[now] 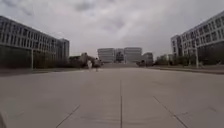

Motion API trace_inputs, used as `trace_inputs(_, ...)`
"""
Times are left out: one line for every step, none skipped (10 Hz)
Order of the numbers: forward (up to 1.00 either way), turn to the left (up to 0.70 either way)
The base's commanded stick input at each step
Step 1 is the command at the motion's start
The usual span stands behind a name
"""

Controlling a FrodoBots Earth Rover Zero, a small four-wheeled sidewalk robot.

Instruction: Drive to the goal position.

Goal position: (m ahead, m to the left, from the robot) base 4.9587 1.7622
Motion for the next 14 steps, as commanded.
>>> trace_inputs(0.70, -0.01)
trace_inputs(0.70, -0.01)
trace_inputs(0.70, -0.01)
trace_inputs(0.70, -0.01)
trace_inputs(0.70, -0.01)
trace_inputs(0.70, -0.01)
trace_inputs(0.70, -0.01)
trace_inputs(0.70, -0.01)
trace_inputs(0.70, -0.01)
trace_inputs(0.70, -0.01)
trace_inputs(0.70, -0.01)
trace_inputs(0.70, -0.01)
trace_inputs(0.70, -0.01)
trace_inputs(0.70, -0.01)
